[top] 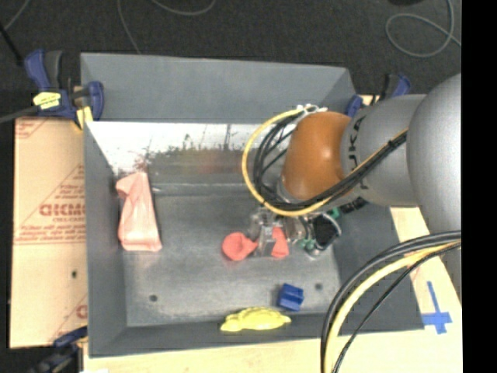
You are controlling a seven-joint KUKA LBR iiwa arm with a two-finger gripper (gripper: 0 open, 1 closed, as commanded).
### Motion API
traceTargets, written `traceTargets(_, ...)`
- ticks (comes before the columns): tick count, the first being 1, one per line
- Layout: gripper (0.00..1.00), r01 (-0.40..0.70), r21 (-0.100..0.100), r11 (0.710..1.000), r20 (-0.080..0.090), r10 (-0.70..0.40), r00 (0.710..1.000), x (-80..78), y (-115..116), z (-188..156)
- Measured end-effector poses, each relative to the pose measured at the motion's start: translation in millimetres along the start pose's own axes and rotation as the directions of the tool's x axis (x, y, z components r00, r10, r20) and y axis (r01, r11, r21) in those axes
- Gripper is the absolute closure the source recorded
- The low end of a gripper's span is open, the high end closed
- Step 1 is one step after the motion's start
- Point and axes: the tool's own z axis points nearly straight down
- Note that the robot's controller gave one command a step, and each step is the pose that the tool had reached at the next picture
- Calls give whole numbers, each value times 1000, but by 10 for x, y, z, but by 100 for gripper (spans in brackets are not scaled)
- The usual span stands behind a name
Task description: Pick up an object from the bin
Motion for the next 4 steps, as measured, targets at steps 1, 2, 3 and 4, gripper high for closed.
traceTargets(1,100,182,1,983,5,-182,983,-330,73,-448)
traceTargets(2,100,182,1,983,5,-182,983,-330,73,-448)
traceTargets(3,100,180,2,984,9,-180,984,-512,130,-1094)
traceTargets(4,100,180,2,984,9,-180,984,-512,130,-1094)
